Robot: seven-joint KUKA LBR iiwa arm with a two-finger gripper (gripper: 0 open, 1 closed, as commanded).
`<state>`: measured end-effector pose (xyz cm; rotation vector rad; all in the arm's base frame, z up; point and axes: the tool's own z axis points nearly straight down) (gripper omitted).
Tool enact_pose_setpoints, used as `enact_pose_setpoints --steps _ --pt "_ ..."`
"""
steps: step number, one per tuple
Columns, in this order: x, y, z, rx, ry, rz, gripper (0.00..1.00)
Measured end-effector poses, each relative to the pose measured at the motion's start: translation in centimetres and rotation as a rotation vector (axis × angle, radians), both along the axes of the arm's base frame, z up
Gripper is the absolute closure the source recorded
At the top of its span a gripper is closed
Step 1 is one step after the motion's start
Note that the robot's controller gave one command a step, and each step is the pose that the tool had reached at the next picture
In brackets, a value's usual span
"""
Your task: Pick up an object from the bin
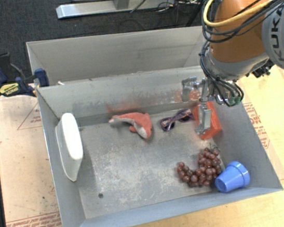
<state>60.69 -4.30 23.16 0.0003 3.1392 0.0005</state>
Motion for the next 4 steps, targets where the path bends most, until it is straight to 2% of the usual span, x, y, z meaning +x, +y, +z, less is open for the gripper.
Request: enact_pose_setpoints --steps 1,2,3,4 --pt "1.8 0.2 -5.7 0.001 -0.005 -0.017 0.00" --pt "2.8 5.9 -7.5 0.001 0.001 -0.112 0.00" --pt "4.7 10.3 -12.1 0.002 -0.009 -0.077 0.00" --pt "3.0 10.9 -15.4 0.004 -0.007 -0.262 0.00"
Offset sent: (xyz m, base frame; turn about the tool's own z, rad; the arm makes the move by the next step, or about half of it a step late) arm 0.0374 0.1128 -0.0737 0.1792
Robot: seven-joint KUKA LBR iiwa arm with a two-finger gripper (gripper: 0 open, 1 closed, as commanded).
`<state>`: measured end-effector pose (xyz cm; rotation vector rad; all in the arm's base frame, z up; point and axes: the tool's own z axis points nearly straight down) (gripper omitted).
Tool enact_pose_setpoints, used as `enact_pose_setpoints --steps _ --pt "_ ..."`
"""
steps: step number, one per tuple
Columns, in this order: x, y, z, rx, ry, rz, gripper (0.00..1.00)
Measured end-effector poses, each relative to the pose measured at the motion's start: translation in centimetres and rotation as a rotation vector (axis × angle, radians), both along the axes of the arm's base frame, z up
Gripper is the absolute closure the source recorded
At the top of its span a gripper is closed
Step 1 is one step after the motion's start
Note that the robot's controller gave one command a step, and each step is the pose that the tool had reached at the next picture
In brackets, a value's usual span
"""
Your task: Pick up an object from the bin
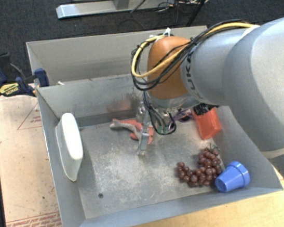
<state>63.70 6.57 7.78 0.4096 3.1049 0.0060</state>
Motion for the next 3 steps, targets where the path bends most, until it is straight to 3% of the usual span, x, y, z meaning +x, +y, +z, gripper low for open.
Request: enact_pose_setpoints --steps 1,3 --pt "-0.03 -1.86 -0.44 0.000 -0.012 0.048 1.00" --pt "-0.08 -1.86 -0.21 0.000 -0.010 0.048 1.00"
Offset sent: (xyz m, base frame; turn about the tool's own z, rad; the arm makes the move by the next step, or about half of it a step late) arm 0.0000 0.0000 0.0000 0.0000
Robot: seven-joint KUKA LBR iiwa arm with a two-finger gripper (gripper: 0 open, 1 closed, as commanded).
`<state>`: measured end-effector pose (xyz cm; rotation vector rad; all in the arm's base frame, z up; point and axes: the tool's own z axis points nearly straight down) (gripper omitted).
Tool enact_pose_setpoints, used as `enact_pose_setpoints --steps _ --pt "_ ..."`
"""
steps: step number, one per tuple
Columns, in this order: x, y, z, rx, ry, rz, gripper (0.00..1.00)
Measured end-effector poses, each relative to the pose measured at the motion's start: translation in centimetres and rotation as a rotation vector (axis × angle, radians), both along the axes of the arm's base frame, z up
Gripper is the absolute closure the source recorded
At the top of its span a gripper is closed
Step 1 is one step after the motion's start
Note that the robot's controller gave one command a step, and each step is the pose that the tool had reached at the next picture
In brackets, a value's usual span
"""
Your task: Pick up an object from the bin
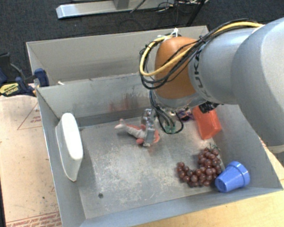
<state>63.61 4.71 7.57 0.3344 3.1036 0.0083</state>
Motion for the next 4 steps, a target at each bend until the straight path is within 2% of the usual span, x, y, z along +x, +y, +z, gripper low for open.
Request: enact_pose_setpoints --steps 2,4 --pt "-0.2 0.0 2.8 0.000 0.005 0.001 1.00" --pt "0.0 0.0 5.6 0.001 -0.002 0.001 1.00"
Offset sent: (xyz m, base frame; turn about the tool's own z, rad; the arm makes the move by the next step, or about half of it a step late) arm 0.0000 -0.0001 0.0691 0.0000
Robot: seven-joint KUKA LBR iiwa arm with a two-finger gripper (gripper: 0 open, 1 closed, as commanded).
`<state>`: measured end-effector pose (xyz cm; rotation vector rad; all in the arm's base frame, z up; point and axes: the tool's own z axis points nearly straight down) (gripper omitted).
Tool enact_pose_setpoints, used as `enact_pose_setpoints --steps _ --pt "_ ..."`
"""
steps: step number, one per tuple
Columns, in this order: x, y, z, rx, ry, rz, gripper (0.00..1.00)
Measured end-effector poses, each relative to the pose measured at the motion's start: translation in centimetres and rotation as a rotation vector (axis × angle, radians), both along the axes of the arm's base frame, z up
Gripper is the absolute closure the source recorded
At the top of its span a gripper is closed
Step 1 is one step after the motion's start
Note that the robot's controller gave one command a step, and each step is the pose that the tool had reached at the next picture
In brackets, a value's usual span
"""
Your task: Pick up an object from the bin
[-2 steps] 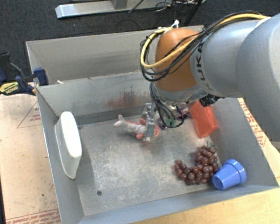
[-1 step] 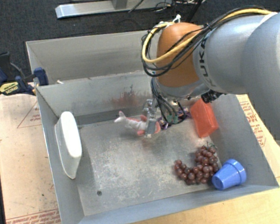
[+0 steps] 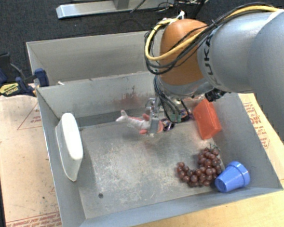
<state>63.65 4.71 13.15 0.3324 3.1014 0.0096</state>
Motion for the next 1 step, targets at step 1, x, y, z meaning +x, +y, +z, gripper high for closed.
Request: enact_pose_setpoints --steps 1 --pt "0.05 0.00 0.36 0.000 -0.002 0.000 1.00"
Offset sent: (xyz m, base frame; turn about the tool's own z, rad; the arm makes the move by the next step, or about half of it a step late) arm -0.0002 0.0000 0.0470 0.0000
